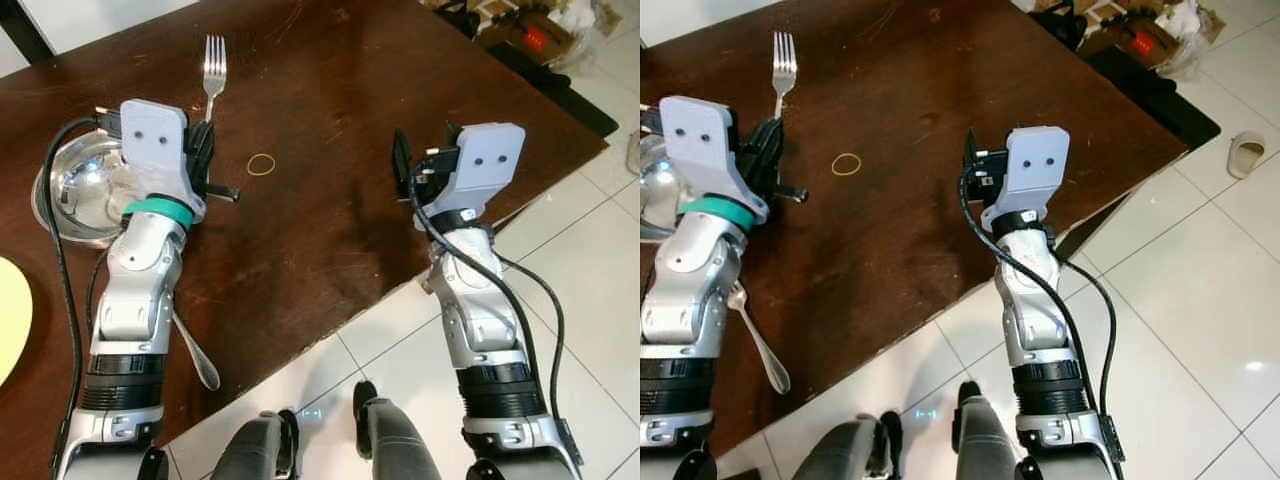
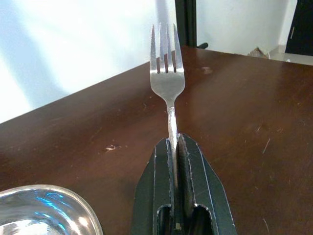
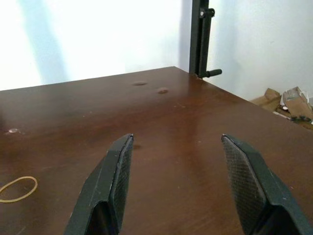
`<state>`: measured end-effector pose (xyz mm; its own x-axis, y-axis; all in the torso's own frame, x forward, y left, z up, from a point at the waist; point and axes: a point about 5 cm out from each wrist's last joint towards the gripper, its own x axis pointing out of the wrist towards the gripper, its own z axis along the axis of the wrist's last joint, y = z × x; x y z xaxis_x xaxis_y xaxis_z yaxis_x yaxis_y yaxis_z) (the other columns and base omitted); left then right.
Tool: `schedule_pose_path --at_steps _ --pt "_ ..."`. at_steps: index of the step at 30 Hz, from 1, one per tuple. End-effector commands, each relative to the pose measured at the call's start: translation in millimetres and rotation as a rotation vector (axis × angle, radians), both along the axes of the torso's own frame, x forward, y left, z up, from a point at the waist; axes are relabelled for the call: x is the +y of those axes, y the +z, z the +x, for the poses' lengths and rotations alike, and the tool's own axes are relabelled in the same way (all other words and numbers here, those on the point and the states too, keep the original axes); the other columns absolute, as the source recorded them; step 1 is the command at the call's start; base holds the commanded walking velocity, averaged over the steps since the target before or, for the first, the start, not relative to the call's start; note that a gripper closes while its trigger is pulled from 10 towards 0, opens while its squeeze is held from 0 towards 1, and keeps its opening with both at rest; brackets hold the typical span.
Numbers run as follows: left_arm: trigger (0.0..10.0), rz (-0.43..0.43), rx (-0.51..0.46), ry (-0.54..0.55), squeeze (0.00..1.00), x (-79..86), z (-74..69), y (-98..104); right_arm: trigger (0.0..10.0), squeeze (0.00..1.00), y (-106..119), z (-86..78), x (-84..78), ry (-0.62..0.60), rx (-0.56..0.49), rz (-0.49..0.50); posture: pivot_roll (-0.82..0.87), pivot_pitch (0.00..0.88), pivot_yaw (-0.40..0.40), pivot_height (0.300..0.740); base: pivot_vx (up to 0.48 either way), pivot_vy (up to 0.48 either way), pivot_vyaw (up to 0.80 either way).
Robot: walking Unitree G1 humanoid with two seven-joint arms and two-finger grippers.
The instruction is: Setting the table
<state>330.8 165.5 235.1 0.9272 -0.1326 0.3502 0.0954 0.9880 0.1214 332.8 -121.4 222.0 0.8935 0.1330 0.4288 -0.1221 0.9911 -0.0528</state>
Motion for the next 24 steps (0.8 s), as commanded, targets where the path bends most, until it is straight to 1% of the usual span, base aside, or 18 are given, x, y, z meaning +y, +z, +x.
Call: schedule_pose_path --at_steps 1,3,4,6,7,12,14,19,24 --pt "10.0 -0.007 -0.009 0.010 0.00 -0.9 -2.5 -5 10.0 0.00 0 0.6 2.6 0.023 -0.004 -0.024 -0.05 0.138 0.034 0.740 0.000 0.000 0.00" --pt "10.0 -0.017 -0.015 0.015 0.00 -1.6 -1.8 -5 10.0 0.00 2 1.5 2.4 0.031 -0.010 -0.038 -0.05 0.138 0.034 0.740 0.000 0.000 0.00" --pt "10.0 -0.029 -0.023 0.021 0.00 -3.2 -0.7 -5 10.0 0.00 6 2.6 1.1 0.038 -0.016 -0.052 -0.06 0.128 0.012 0.740 0.000 0.000 0.00" --pt "10.0 -0.038 -0.032 0.026 0.00 -4.9 0.4 -5 10.0 0.00 8 3.5 -0.4 0.040 -0.021 -0.061 -0.06 0.120 0.002 0.740 0.000 0.000 0.00" --pt "10.0 -0.046 -0.040 0.027 0.00 -7.1 1.6 -4 10.0 0.00 10 4.3 -1.9 0.043 -0.027 -0.070 -0.07 0.101 -0.012 0.740 0.000 0.000 0.00" --pt "10.0 -0.051 -0.066 0.021 0.00 -12.2 4.5 0 10.0 0.00 15 6.4 -3.6 0.048 -0.044 -0.086 -0.07 0.086 -0.014 0.740 0.000 0.000 0.00" --pt "10.0 -0.047 -0.083 0.016 0.00 -14.2 6.7 5 10.0 0.00 17 8.3 -3.6 0.047 -0.052 -0.085 -0.07 0.066 0.004 0.740 0.000 0.000 0.00" --pt "10.0 -0.030 -0.111 0.006 0.00 -13.5 9.4 14 10.0 0.00 16 9.6 1.2 0.052 -0.057 -0.071 -0.07 0.059 0.028 0.740 0.000 0.000 0.00" --pt "10.0 -0.019 -0.129 0.003 0.00 -12.4 11.2 19 10.0 0.00 13 9.0 5.5 0.060 -0.055 -0.059 -0.07 0.051 0.043 0.740 -0.296 0.000 0.00"
